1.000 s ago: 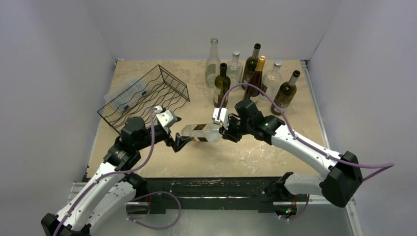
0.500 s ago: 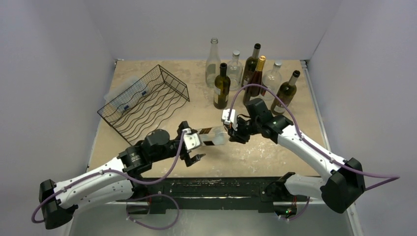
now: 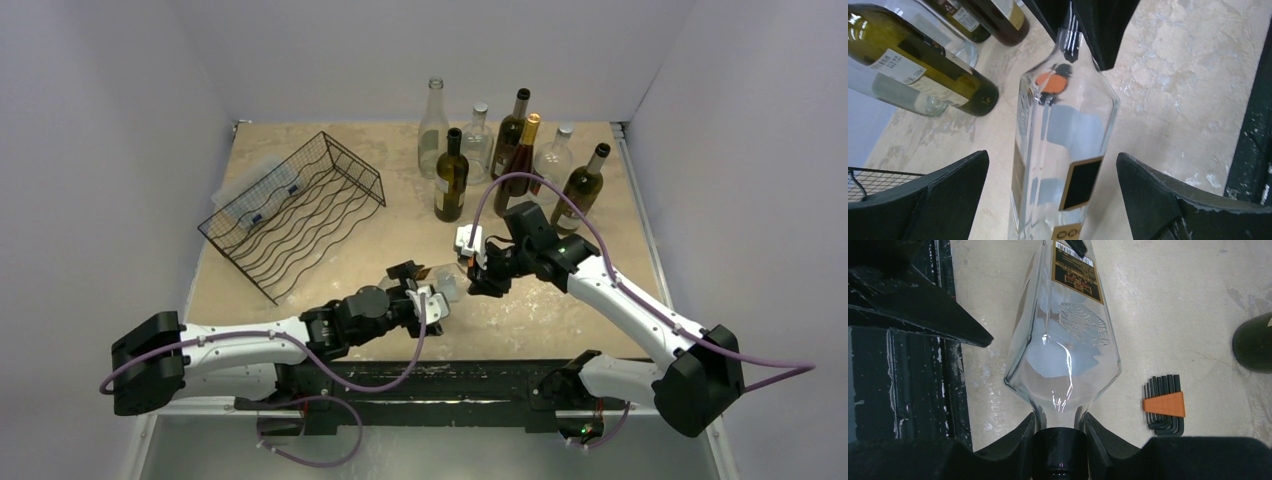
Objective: Take the wine bottle off the wine rack
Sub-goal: Pick up the wine bottle from the wine rack.
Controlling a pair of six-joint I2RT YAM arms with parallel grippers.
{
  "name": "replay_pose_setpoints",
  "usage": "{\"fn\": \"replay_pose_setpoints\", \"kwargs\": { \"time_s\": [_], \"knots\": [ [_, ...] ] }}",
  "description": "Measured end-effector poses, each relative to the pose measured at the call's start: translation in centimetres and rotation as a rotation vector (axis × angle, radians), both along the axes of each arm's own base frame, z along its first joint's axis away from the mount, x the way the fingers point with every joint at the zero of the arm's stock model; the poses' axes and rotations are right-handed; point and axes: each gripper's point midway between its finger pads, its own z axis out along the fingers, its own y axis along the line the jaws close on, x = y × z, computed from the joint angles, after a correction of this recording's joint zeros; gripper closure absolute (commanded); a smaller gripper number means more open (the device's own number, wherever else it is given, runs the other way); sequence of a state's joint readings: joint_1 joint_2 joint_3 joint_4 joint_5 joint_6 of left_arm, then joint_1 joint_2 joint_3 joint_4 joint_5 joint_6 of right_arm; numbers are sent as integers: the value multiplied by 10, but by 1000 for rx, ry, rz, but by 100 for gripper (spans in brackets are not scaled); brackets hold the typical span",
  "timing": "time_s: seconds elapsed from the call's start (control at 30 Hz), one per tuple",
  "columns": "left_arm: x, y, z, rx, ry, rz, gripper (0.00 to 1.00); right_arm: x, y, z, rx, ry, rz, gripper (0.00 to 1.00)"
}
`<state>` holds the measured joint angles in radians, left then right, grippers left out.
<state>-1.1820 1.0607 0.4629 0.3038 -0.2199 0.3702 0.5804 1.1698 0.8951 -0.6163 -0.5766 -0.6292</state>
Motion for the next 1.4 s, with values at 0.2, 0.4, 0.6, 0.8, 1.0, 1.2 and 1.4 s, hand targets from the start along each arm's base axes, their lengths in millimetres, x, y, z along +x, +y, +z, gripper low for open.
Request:
{"fn": "replay_pose_setpoints", "kwargs": {
  "time_s": [0.2, 0.4, 0.6, 0.8, 1.0, 1.2, 1.4],
  "knots": [
    [8, -13, 5, -63, -44, 24, 0, -2, 1, 0, 4, 7, 5, 100],
    [8, -23, 4, -90, -53, 13, 1, -2, 0, 0, 6, 11, 5, 100],
    [9, -31, 0, -101, -55, 9, 1, -2, 0, 0, 8, 13, 6, 100],
    [11, -33, -19, -57, -44, 21, 2, -2, 0, 0, 8, 13, 6, 100],
    [18, -31, -30, -32, -48, 61, 2, -2, 0, -1, 7, 16, 5, 100],
    [25, -26, -37, -11, -58, 110, 1, -2, 1, -2, 7, 21, 7, 100],
    [32, -20, -41, 14, -79, 157, 10, -4, 2, -3, 14, 35, 16, 100]
  ]
}}
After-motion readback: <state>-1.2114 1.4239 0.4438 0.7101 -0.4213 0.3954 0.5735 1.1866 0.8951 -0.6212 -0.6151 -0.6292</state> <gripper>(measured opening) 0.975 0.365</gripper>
